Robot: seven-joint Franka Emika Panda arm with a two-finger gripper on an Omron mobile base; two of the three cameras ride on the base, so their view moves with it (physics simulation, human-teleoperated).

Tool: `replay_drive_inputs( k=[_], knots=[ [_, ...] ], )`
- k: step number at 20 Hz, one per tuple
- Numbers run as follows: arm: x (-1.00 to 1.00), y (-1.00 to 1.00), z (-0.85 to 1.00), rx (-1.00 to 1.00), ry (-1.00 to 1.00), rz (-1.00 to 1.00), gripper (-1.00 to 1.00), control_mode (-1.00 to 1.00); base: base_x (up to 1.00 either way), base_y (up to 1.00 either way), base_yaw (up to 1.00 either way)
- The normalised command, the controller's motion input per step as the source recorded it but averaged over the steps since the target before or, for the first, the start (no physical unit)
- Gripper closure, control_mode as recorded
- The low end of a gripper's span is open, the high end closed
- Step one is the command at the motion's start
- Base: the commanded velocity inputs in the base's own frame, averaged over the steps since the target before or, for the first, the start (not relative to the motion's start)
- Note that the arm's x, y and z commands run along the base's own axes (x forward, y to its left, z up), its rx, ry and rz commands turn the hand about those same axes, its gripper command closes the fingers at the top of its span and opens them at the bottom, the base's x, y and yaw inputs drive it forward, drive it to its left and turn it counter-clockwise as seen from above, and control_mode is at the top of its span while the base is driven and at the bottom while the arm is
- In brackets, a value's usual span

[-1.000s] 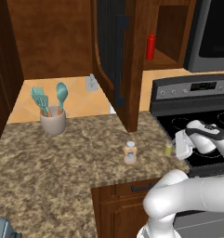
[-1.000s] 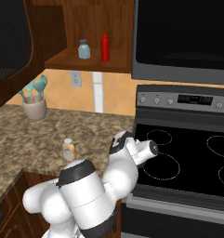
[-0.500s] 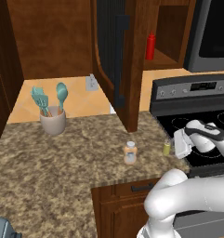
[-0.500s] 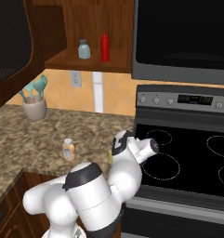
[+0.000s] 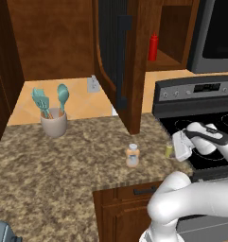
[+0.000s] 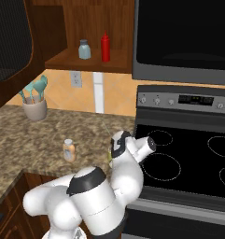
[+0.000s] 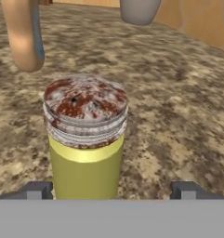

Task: Put the shaker and condiment bottle from the counter next to their counterparts in the cabinet.

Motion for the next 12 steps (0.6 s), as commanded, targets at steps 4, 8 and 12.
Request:
replay_drive_inputs(
  k=[4,8,12],
  knots=[
    [0.0,0.2,0.0,0.0,0.0,0.04,-1.0,-1.0,0.0,0.0,0.0],
    [0.03,0.25,-0.1,0.0,0.0,0.04,1.0,-1.0,0.0,0.0,0.0],
    [0.02,0.09,-0.15,0.0,0.0,0.02,1.0,-1.0,0.0,0.0,0.0]
  ],
)
